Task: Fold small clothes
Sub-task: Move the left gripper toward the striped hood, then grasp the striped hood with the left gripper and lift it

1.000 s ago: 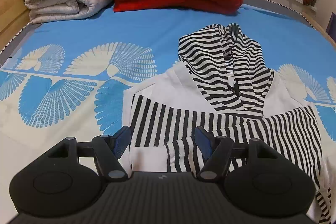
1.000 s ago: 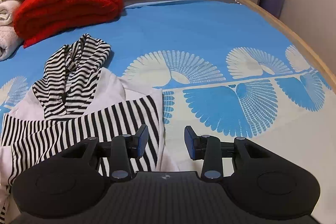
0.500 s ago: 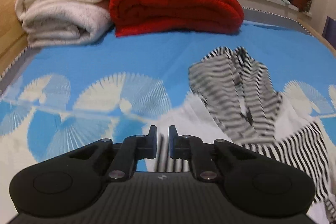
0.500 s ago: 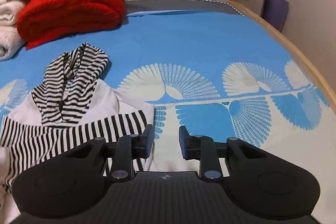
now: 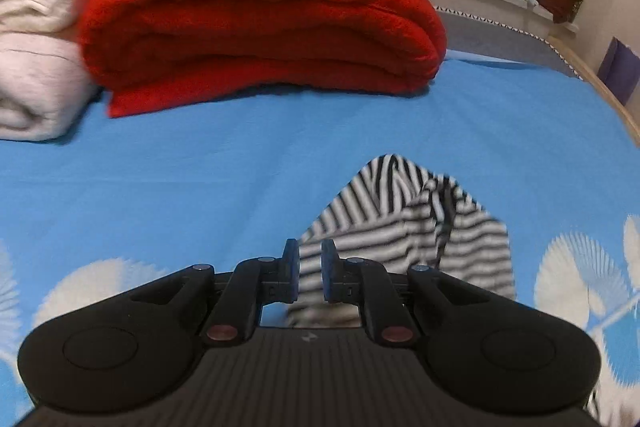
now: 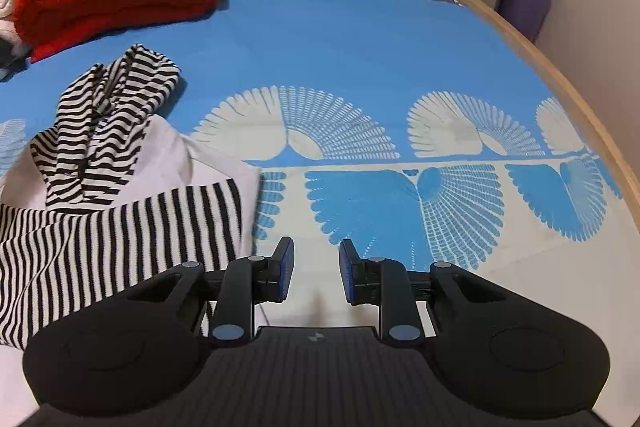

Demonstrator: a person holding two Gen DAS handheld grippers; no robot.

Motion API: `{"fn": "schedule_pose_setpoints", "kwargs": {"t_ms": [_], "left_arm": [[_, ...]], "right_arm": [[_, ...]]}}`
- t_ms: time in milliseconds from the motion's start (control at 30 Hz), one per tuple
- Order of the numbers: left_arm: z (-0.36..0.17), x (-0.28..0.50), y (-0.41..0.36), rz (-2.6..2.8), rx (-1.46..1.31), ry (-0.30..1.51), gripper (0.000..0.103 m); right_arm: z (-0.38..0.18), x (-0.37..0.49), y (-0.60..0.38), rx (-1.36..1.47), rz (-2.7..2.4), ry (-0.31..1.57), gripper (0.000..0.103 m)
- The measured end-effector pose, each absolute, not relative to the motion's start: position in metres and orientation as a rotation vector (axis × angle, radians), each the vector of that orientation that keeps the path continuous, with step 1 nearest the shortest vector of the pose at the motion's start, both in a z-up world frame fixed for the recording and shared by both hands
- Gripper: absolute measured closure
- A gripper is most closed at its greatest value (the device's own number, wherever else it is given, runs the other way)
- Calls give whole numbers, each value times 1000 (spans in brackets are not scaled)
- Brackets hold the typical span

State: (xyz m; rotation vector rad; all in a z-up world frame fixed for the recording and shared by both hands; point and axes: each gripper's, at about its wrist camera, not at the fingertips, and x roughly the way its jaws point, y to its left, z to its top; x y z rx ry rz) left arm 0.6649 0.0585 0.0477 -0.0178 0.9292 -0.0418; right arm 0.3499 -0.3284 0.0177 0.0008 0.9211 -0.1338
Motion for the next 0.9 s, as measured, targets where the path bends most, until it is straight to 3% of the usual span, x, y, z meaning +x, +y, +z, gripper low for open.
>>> {"fn": "schedule_pose_setpoints", "kwargs": {"t_ms": [133,300,467,533,567,600,633,900], "left_arm": [[18,722,40,-37,-39,964,88],[-23,775,24,-3,-103,1034,47],[-54,793,8,30,-54,1061,46],[-63,793,7,46,-47,1065,49],[-67,793,7,42,-49,1071,67],[-69,793,6,24,-43,1080,93],[-68,790,4,9,-32,1078,100],[23,702,-20,-209,91,889,101]], "right_arm": [[11,354,-332,-11,-142,936,77],[4,357,-340,-27,-153,957,77],[-2,355,-350,-42,-173,972,77],[-2,355,-352,-39,-174,971,77],[-2,354,-352,-39,-172,969,77],[-1,354,-353,-40,-170,968,77],[-2,354,-353,-41,-168,969,77],[13,354,-352,-7,-149,938,77]]}}
